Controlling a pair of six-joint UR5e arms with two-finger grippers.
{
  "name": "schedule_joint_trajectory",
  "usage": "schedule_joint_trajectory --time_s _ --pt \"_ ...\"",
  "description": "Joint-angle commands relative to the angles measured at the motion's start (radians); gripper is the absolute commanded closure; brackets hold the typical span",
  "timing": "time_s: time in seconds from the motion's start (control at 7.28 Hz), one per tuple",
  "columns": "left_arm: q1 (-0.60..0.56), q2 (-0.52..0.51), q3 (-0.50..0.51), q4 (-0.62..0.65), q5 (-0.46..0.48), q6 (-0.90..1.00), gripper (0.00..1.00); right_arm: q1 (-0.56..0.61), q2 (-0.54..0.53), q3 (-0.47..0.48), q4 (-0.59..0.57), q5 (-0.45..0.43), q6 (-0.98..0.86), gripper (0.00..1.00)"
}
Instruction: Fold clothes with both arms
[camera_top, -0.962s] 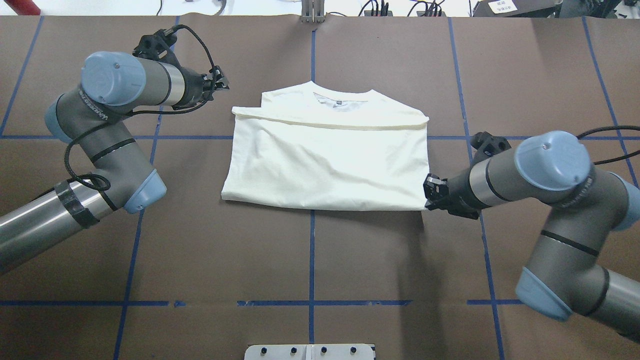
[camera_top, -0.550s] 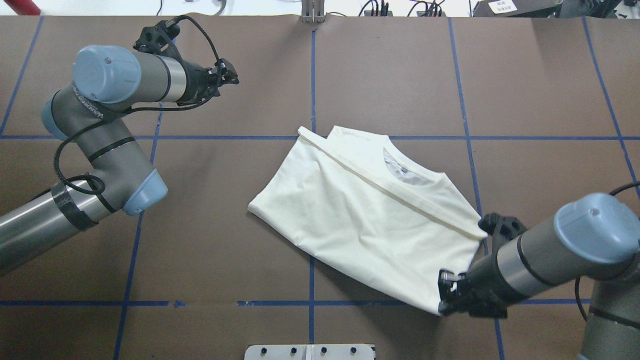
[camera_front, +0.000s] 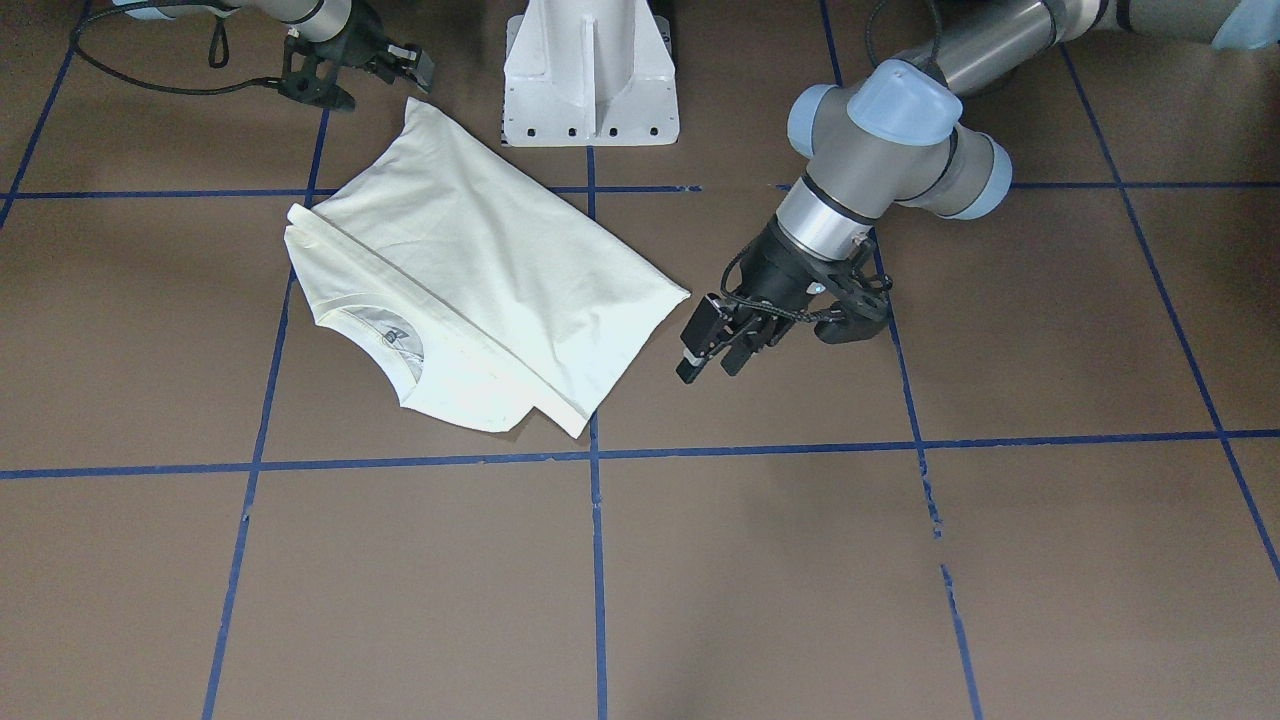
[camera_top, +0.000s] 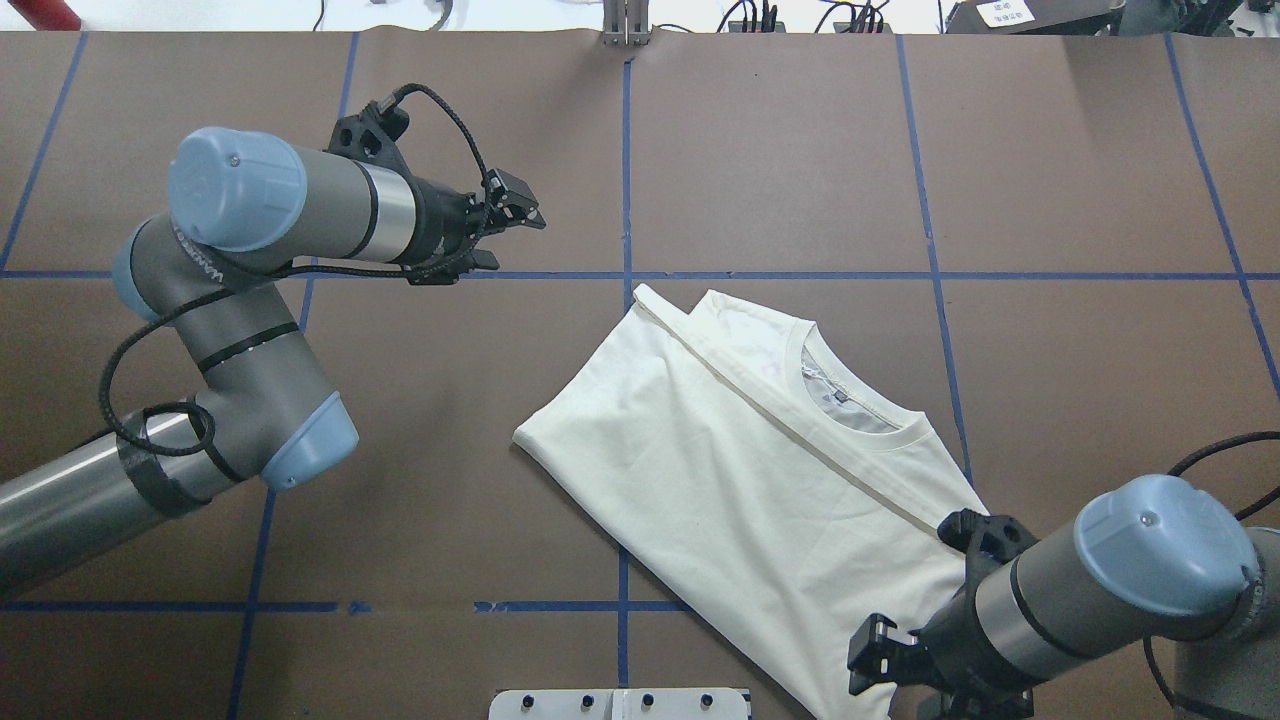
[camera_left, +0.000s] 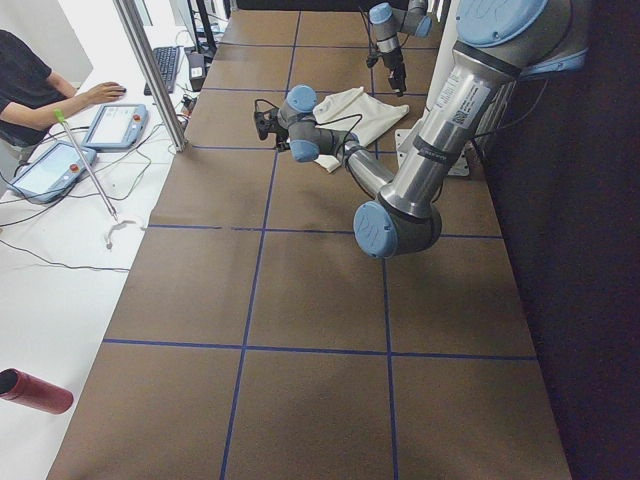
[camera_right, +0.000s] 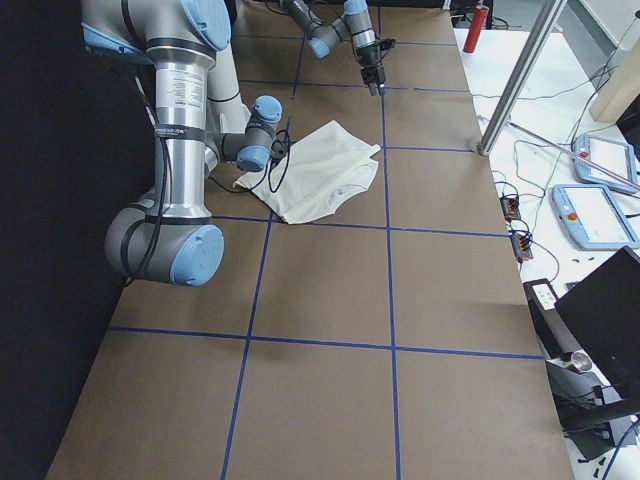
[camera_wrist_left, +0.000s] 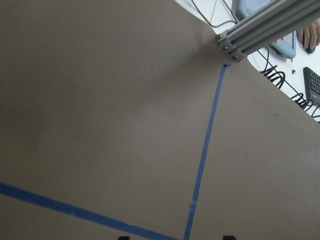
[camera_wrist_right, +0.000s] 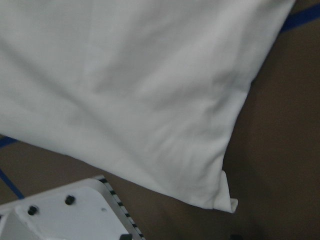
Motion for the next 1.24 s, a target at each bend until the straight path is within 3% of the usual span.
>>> schedule_joint_trajectory --time_s 0.0,0.14,0.27,1.1 --pt "0.122 0.085 -0.142 0.179 -0.009 -0.128 0.25 0.194 0.059 -0.021 0.000 -0.006 -0.009 0.00" --pt "0.186 0.084 -0.161 0.312 0.017 -0.158 0.28 0.277 0.098 -0.066 -0.002 -0.006 -0.018 0.00" --pt "0.246 0.078 -0.155 0.350 0.075 -0.167 0.33 0.308 0.125 -0.109 -0.002 -0.007 -0.024 0.00" --pt "0.269 0.012 -0.065 0.350 0.121 -0.158 0.45 0.303 0.126 -0.135 0.000 -0.010 -0.027 0.00"
